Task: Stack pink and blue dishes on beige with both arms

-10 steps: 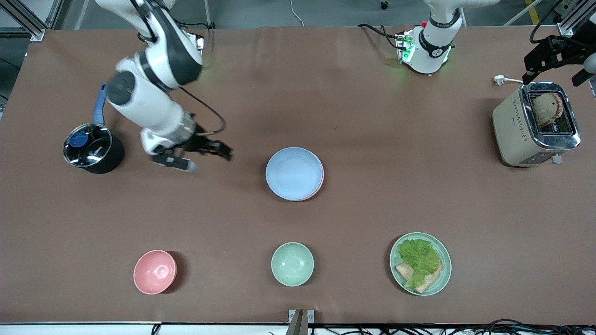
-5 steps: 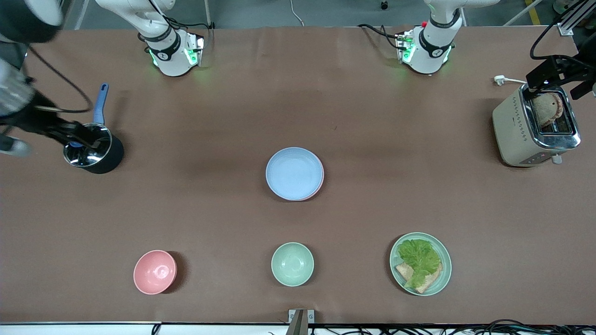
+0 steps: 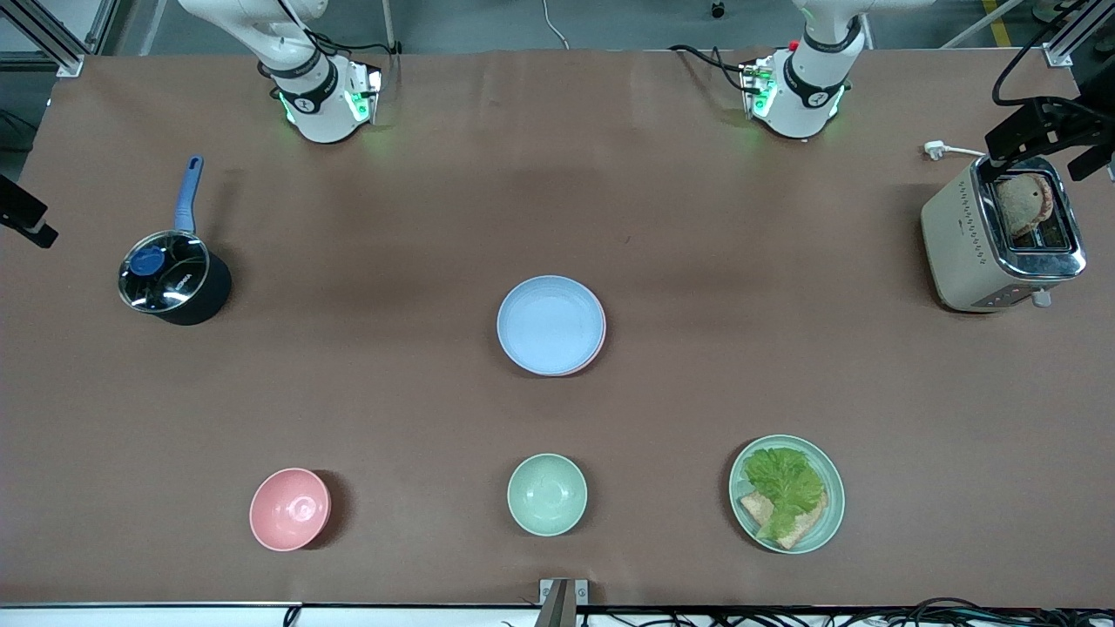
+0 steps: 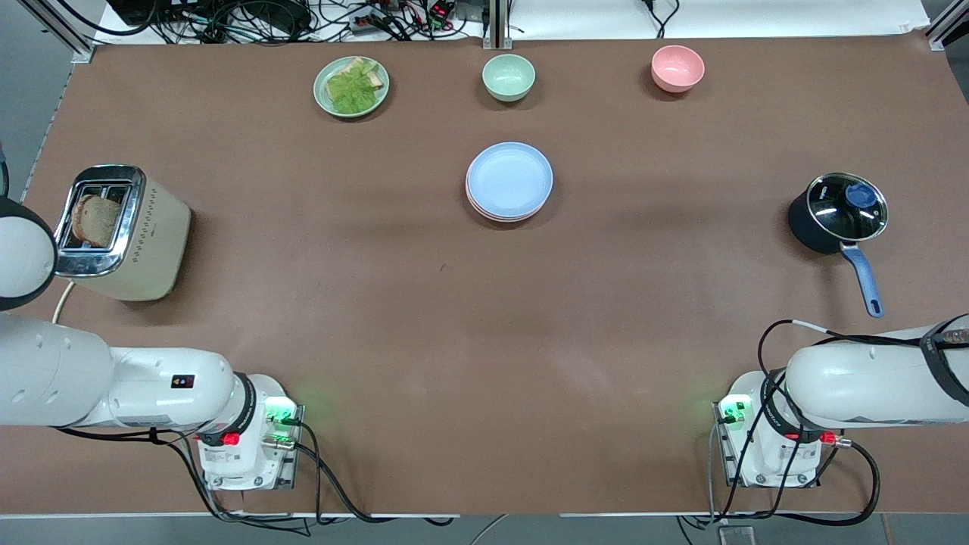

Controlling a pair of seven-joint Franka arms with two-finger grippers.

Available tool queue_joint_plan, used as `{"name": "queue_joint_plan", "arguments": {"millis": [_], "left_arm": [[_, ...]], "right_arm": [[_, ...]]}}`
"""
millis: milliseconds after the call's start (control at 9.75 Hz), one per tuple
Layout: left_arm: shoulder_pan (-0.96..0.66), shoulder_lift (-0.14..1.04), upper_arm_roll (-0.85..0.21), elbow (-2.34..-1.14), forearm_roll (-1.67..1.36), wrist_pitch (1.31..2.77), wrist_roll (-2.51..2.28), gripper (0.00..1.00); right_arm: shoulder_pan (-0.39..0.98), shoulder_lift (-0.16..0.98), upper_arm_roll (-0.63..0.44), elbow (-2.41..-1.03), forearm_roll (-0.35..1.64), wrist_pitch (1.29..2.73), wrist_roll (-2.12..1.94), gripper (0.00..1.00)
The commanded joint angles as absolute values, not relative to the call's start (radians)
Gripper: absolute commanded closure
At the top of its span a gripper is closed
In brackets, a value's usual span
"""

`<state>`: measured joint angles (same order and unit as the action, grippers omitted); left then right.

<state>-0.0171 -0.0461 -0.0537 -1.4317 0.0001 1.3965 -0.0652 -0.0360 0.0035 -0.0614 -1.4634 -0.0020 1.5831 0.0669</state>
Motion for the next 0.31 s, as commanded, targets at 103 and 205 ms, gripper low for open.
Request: {"name": "queue_joint_plan", "arguments": {"millis": [103,205], "left_arm": [[-0.015,-0.043,-0.057,-1.450,-0.017,1.381,-0.075,0.00],[-0.015,-0.043,-0.057,-1.450,-0.017,1.381,-0.077,0.00]], "right_arm": [[-0.048,0.049,-0.069,-1.422,0.014,1.560,0.040,0.00],[-0.048,0.048,-0.069,-1.422,-0.007,1.559,0.014,0.00]]}}
